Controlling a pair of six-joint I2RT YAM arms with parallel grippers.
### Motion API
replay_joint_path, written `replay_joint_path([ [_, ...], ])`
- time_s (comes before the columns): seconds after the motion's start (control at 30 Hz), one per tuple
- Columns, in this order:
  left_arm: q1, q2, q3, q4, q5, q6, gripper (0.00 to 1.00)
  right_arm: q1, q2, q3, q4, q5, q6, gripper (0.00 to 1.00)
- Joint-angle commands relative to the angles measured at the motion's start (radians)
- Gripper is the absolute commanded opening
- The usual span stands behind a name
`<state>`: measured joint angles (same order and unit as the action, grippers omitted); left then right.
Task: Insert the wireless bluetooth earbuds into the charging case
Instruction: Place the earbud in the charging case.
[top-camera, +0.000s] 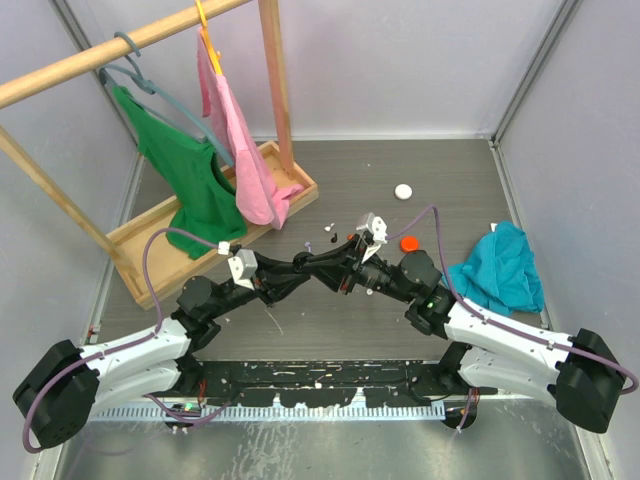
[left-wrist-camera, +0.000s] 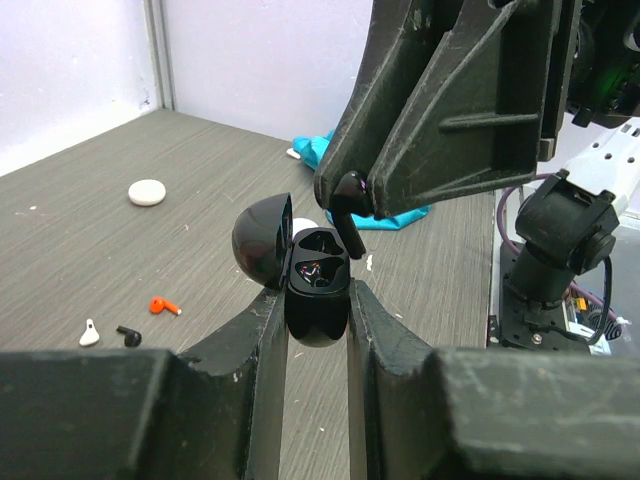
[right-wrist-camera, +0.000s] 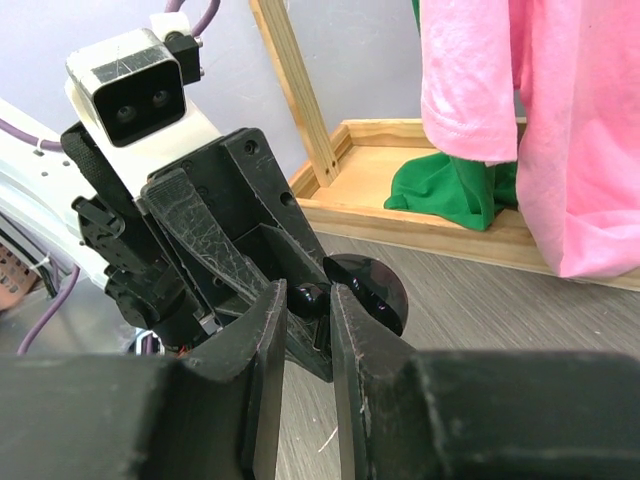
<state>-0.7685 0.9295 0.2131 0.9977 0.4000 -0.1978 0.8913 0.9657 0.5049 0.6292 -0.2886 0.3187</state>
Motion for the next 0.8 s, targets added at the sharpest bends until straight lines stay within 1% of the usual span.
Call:
replay_joint_path([
  [0.0, -0.003, -0.013, 0.043, 0.075, 0.037, -0.007, 0.0, 0.005, -0.035, -0.011, 0.084, 0.051, 0.0, 0.19],
  [0.23, -0.003, -0.014, 0.043, 0.07, 0.034, -0.006, 0.0, 0.004, -0.043, -0.021, 0.083, 0.073, -0.006, 0.19],
  [0.77, -0.003, -0.02, 0.048, 0.07, 0.001, -0.018, 0.0, 0.008, 0.003, -0.005, 0.105, -0.033, 0.017, 0.19],
])
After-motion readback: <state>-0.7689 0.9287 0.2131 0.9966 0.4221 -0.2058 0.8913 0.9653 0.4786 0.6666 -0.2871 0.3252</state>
